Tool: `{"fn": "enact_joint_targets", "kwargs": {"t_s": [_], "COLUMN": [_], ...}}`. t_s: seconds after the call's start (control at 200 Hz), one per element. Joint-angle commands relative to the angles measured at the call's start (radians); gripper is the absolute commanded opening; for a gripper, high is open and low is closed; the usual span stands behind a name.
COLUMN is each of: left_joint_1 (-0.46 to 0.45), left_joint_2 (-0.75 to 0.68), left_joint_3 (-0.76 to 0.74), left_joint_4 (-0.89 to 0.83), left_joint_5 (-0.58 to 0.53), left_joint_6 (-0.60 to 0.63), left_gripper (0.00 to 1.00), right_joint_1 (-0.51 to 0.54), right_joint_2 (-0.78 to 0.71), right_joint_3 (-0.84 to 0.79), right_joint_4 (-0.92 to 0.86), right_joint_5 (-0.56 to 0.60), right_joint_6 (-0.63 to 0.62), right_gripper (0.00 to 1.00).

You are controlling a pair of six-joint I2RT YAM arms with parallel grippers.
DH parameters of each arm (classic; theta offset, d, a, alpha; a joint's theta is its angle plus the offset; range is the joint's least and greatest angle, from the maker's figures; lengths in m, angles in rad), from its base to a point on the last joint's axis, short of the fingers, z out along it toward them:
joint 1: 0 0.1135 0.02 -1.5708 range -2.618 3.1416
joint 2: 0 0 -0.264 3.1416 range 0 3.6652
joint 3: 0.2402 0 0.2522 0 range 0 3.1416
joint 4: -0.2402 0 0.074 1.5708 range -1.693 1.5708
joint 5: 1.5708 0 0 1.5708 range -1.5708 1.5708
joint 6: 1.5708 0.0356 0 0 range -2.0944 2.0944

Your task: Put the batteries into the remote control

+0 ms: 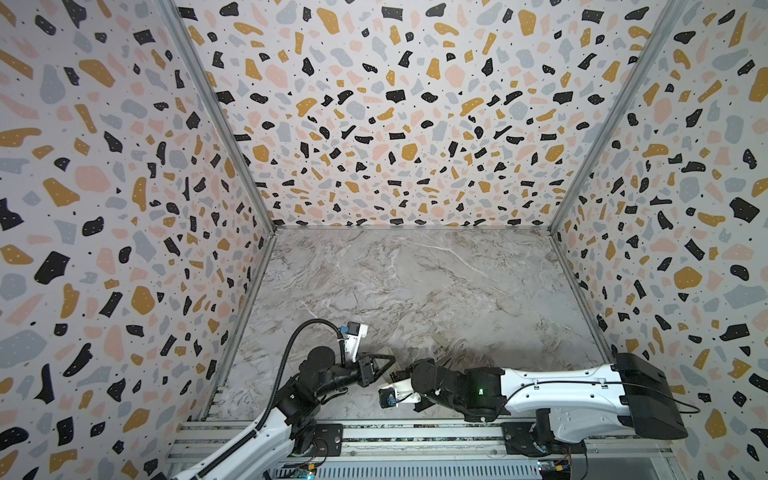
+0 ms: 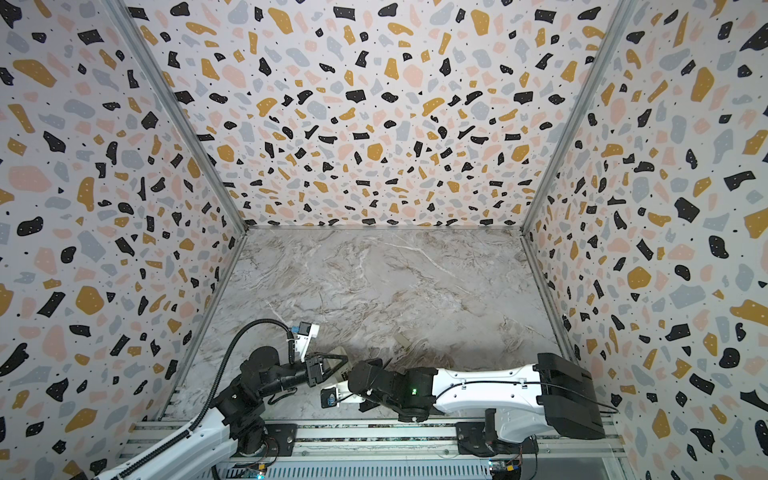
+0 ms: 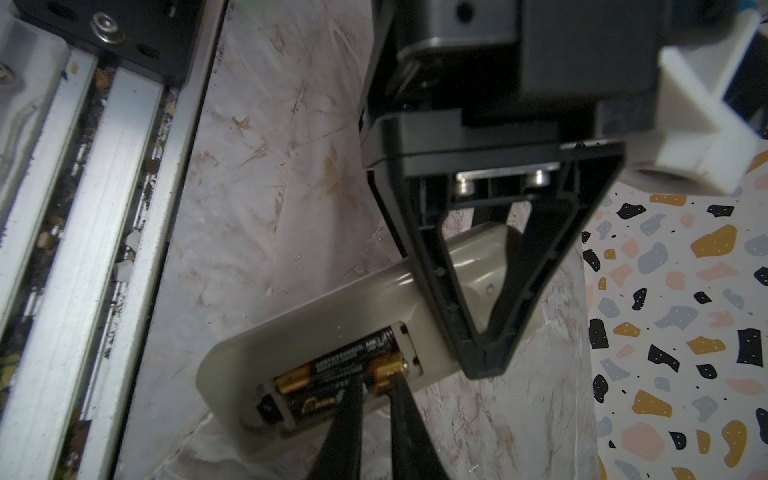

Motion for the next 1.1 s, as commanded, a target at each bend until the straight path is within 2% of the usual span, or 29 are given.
{"fn": "enact_joint_targets", "kwargs": {"t_s": [0.0, 0.581, 0.951, 1.096], "left_joint_1": [-0.005, -0.005, -0.005, -0.005], "left_joint_2": [-0.018, -0.015, -0.018, -0.019], "left_joint_3": [0.028, 0.025, 0.025, 0.024], "left_joint_4": [0.131, 0.153, 0.158, 0.151], "left_joint_5": [0.059, 0.08, 0.085, 0.082], "left_joint_6": [-0.018, -0.024, -0.028, -0.025], "left_gripper": [0.0, 0.0, 0.0, 0.0], "right_joint_1": [-0.001, -0.016, -0.021, -0.021], "right_joint_2": [0.038, 0.146, 0.169, 0.168], "right_joint_3": [0.024, 0.034, 0.041, 0.03], "right_joint_4": [-0.008, 0.0, 0.029, 0.035], "right_joint_5": [0.029, 0.038, 0.033, 0.039], "right_joint_6": [-0.007, 0.012, 0.081, 0.08], "right_gripper": [0.15, 0.13, 0.13, 0.18]}}
